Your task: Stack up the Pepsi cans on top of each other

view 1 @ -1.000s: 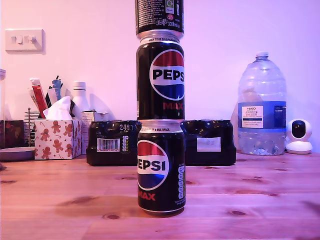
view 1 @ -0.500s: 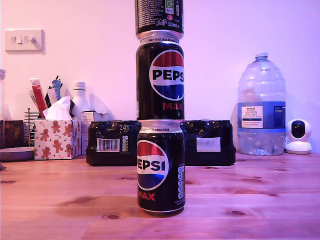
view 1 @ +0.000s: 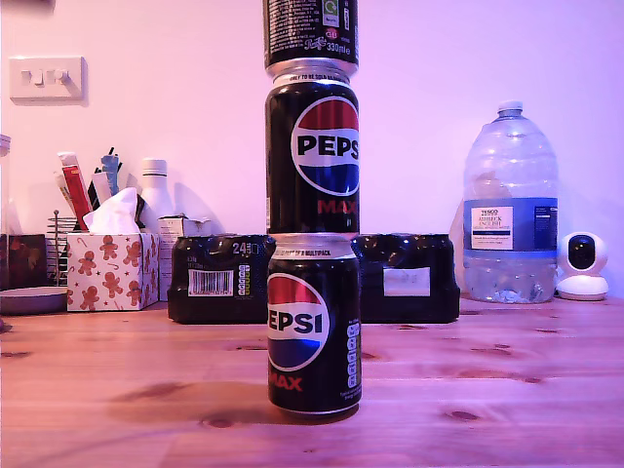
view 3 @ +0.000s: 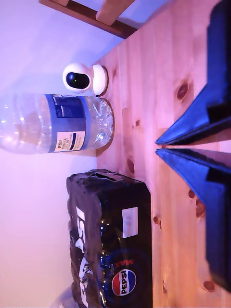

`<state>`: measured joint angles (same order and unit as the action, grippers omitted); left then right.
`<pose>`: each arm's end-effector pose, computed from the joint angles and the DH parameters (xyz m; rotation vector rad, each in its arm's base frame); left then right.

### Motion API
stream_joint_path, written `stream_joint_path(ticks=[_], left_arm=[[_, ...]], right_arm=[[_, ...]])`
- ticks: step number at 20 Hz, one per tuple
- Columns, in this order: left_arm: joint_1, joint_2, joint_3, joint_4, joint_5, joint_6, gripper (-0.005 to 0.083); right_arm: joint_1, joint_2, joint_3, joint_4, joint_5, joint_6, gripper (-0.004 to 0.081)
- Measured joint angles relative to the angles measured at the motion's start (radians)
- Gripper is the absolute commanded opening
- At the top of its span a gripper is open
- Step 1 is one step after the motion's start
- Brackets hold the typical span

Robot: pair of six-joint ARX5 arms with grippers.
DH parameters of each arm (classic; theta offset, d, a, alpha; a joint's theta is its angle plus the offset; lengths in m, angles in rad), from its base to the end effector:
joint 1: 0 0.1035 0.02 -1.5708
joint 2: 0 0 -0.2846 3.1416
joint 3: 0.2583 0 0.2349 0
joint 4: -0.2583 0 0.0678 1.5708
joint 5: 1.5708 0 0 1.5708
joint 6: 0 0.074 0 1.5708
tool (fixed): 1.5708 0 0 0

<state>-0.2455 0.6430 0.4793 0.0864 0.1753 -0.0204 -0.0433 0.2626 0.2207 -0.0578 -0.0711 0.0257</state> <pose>0.1582 -0.0529 0.2855 -0.0174 0.0821 -0.4198 0.1156 0.0003 0.2137 0.0314 0.0999 0.0265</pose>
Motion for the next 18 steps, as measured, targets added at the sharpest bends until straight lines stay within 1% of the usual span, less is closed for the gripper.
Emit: stream_joint_path(ticks=[2, 3, 5, 7, 10, 15, 18], left_arm=[[0.015, -0.033, -0.064, 0.033, -0.009, -0.007, -0.0018], [0.022, -0.048, -0.094, 0.051, -0.02, -0.015, -0.0018], [0.041, -0.066, -0.139, 0.055, -0.039, -0.023, -0.0018], [0.069, -0.084, -0.168, 0.053, -0.048, -0.027, -0.0018], [0.101, -0.149, -0.184, 0.042, -0.051, -0.041, -0.0018], [0.127, -0.266, -0.192, -0.07, -0.052, -0.053, -0.0018], [0.127, -0.336, -0.209, -0.137, -0.052, -0.068, -0.0018]], right_arm=[[0.0, 0.0, 0.0, 0.027, 0.0, -0.008, -0.0013], [0.0, 0.0, 0.0, 0.032, 0.002, -0.029, -0.0013], [0.0, 0.0, 0.0, 0.035, 0.002, -0.051, -0.0013], [-0.001, 0.0, 0.0, 0.035, 0.002, -0.077, -0.0013], [-0.001, 0.0, 0.0, 0.035, 0.002, -0.082, -0.0013], [-0.001, 0.0, 0.0, 0.034, -0.001, -0.102, -0.0013], [-0.001, 0.0, 0.0, -0.013, -0.001, -0.102, -0.0013]])
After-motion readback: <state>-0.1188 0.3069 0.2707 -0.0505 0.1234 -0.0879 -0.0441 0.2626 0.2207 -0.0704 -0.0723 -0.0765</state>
